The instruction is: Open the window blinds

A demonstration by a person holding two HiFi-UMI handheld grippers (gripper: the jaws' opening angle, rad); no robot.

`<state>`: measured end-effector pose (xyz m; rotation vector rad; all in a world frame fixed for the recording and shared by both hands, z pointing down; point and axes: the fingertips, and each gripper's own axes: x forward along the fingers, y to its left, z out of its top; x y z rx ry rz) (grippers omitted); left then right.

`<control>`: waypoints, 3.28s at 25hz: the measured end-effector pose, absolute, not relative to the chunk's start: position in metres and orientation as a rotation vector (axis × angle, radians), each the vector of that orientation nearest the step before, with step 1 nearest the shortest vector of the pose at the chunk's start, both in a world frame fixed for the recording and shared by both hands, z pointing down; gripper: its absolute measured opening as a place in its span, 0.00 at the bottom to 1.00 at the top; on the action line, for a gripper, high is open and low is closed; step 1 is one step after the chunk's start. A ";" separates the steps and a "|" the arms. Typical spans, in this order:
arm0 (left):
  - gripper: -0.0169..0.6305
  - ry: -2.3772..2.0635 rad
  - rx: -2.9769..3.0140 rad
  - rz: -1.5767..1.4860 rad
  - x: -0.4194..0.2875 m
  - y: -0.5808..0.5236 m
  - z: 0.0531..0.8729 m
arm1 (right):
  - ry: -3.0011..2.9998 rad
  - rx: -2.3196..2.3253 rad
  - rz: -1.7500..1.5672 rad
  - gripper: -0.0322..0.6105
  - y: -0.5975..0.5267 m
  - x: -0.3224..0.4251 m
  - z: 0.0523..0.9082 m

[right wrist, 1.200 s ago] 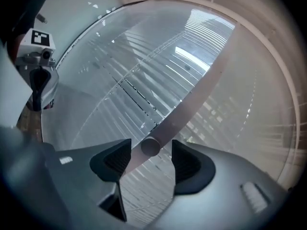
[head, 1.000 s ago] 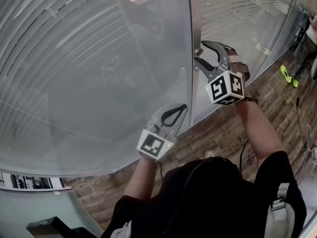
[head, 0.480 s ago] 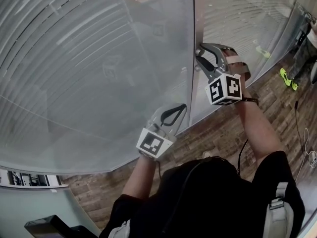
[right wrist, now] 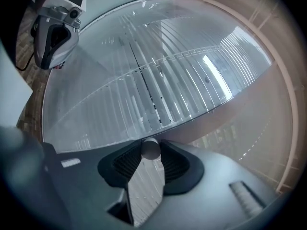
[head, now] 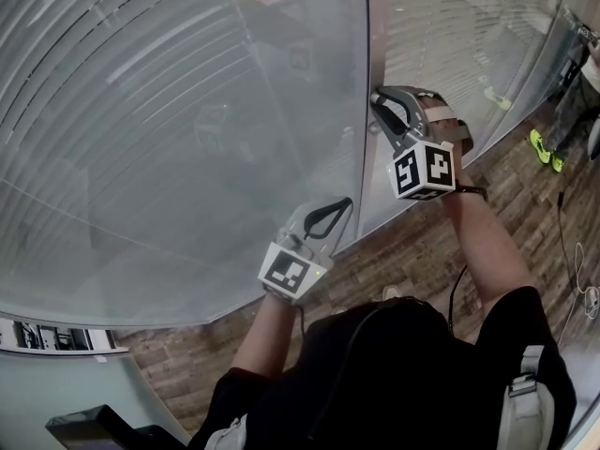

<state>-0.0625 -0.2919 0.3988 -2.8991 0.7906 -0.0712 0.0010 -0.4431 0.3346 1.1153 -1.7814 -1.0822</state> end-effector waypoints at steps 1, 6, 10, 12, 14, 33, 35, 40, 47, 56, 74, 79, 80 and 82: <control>0.03 0.788 -2.899 -0.068 -0.062 -0.292 0.398 | -1.788 1.123 -1.075 0.25 -0.443 0.001 0.334; 0.03 0.795 -2.906 -0.063 -0.062 -0.290 0.398 | -1.866 1.192 -1.006 0.25 -0.444 0.000 0.333; 0.03 0.800 -2.909 -0.051 -0.062 -0.290 0.397 | -2.014 1.259 -0.881 0.25 -0.444 0.002 0.330; 0.03 0.817 -2.908 -0.050 -0.064 -0.293 0.397 | -2.093 1.295 -0.804 0.25 -0.445 0.003 0.328; 0.03 0.844 -2.907 -0.044 -0.068 -0.296 0.396 | -2.142 1.328 -0.746 0.25 -0.446 0.005 0.327; 0.03 0.911 -2.892 -0.024 -0.084 -0.302 0.395 | -2.630 1.644 -0.009 0.25 -0.457 0.021 0.331; 0.03 0.909 -2.891 -0.022 -0.083 -0.302 0.394 | -2.669 1.666 0.071 0.25 -0.457 0.022 0.330; 0.03 0.896 -2.888 -0.017 -0.083 -0.302 0.393 | -2.751 1.722 0.245 0.25 -0.456 0.024 0.327; 0.03 0.880 -2.902 0.002 -0.077 -0.301 0.394 | -2.785 1.739 0.363 0.25 -0.455 0.025 0.328; 0.03 0.872 -2.899 -0.022 -0.078 -0.299 0.396 | -2.792 1.762 0.389 0.25 -0.455 0.024 0.327; 0.03 0.879 -2.895 -0.018 -0.081 -0.296 0.391 | -2.751 1.648 0.179 0.41 -0.447 0.027 0.333; 0.03 0.862 -2.907 -0.028 -0.075 -0.295 0.395 | -2.665 1.557 -0.036 0.48 -0.445 0.024 0.337; 0.03 0.860 -2.908 -0.029 -0.074 -0.295 0.394 | -2.627 1.539 -0.109 0.48 -0.445 0.025 0.336; 0.03 0.859 -2.906 -0.028 -0.074 -0.297 0.393 | -2.509 1.493 -0.300 0.47 -0.444 0.024 0.332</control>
